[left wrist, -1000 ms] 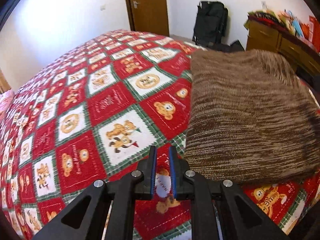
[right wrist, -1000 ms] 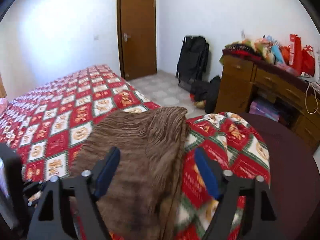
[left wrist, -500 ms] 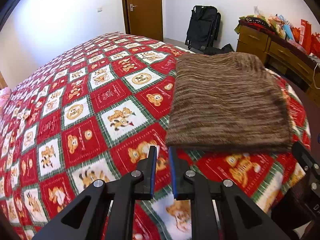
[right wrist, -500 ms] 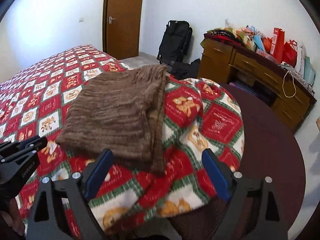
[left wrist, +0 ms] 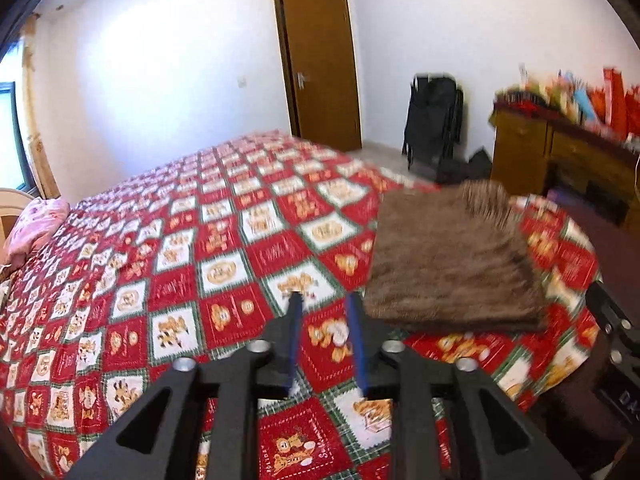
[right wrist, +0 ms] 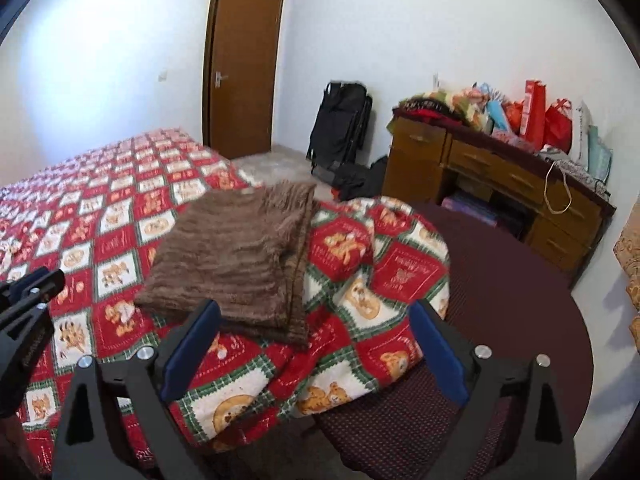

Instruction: Fold small clothes

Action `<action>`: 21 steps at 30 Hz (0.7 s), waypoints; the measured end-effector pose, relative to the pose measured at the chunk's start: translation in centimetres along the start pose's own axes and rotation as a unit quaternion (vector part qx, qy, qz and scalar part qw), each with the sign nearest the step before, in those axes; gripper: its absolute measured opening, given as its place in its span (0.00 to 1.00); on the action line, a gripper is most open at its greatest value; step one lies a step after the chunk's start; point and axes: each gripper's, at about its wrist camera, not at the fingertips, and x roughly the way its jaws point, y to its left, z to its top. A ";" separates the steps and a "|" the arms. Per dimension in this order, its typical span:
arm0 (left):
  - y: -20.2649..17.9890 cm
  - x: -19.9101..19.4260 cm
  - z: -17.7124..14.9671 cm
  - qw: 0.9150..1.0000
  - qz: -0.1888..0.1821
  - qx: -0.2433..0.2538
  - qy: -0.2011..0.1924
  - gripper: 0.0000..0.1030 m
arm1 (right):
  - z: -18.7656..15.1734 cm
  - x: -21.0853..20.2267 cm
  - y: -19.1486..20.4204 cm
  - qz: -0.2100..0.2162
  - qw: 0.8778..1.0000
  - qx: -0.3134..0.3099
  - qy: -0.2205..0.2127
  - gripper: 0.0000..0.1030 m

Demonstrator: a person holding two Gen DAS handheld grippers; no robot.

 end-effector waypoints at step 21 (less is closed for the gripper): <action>-1.4 -5.5 2.1 0.995 -0.023 0.001 -0.095 0.60 | 2.8 -4.1 -2.2 -0.006 0.986 0.077 -0.147 1.00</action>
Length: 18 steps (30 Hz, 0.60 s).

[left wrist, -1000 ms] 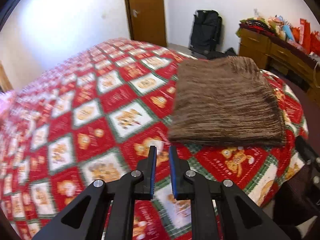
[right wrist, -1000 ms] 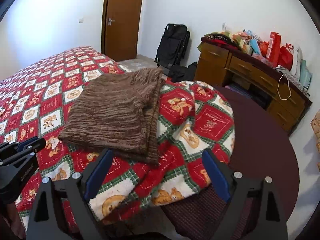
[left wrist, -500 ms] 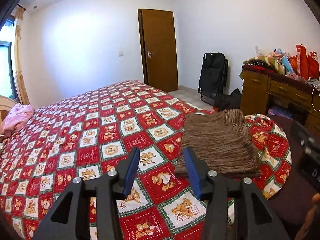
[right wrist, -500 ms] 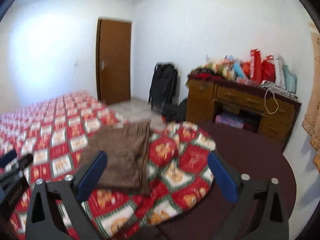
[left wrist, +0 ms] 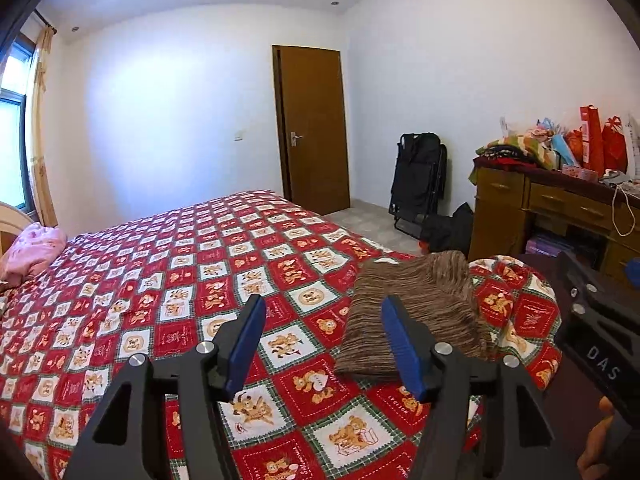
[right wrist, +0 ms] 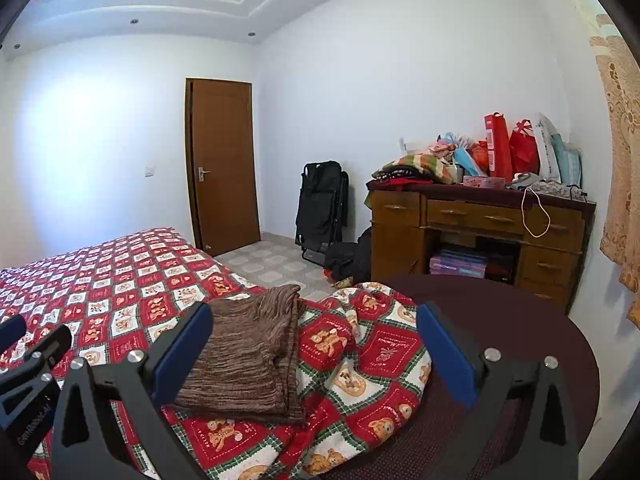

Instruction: Fold small clothes

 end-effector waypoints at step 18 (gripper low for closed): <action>-0.4 0.2 -0.2 1.000 -0.007 0.011 0.007 0.60 | 0.0 -0.5 0.1 0.003 1.000 -0.003 0.005 1.00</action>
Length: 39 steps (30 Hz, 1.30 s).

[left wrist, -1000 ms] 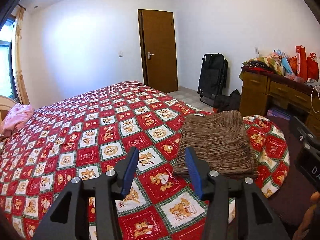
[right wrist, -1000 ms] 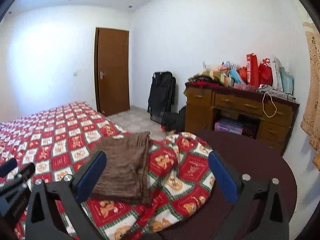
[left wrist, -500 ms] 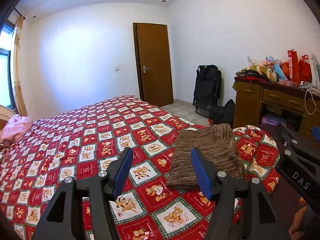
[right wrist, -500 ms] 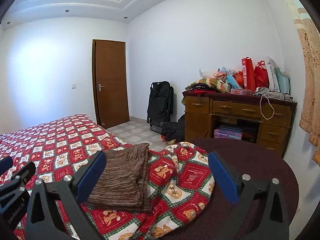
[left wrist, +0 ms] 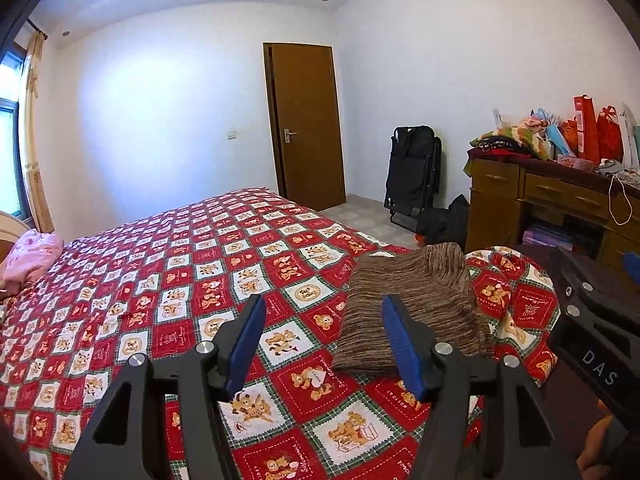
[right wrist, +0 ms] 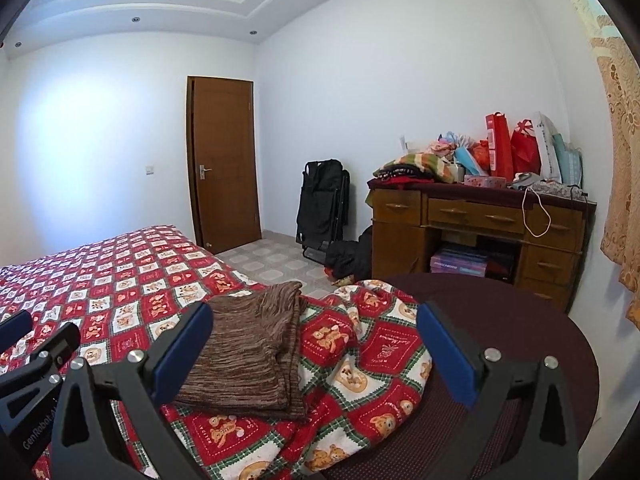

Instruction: Fold small clothes

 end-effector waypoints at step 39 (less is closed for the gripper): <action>0.2 0.6 -0.1 1.000 0.006 0.005 0.007 0.60 | -0.4 0.1 0.3 -0.002 1.000 -0.001 0.008 1.00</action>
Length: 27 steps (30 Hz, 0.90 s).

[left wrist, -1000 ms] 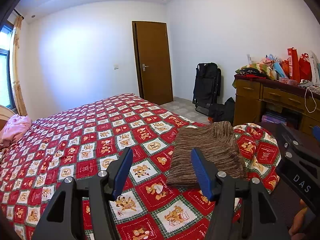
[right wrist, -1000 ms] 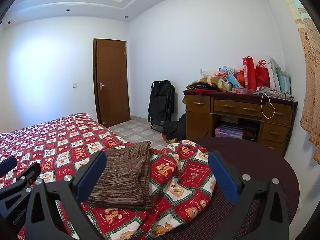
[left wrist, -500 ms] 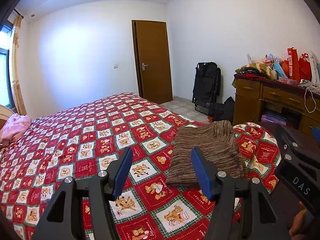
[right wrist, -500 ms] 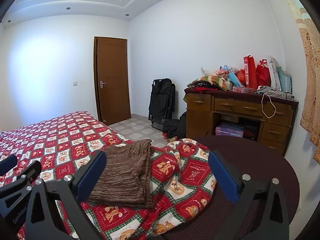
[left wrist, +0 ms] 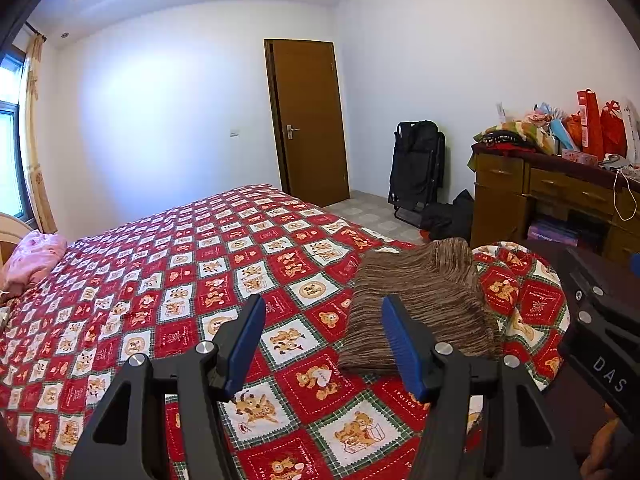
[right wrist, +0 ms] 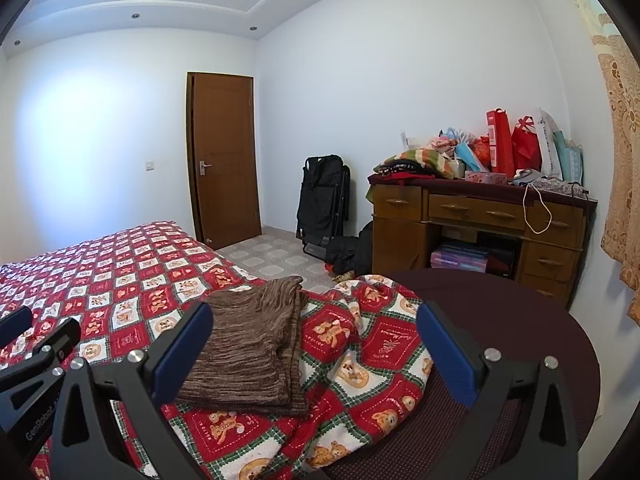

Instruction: Fold small clothes

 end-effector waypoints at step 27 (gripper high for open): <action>0.2 0.3 -0.2 1.000 -0.001 -0.002 0.009 0.60 | -0.1 0.0 0.0 -0.001 1.000 0.001 0.002 1.00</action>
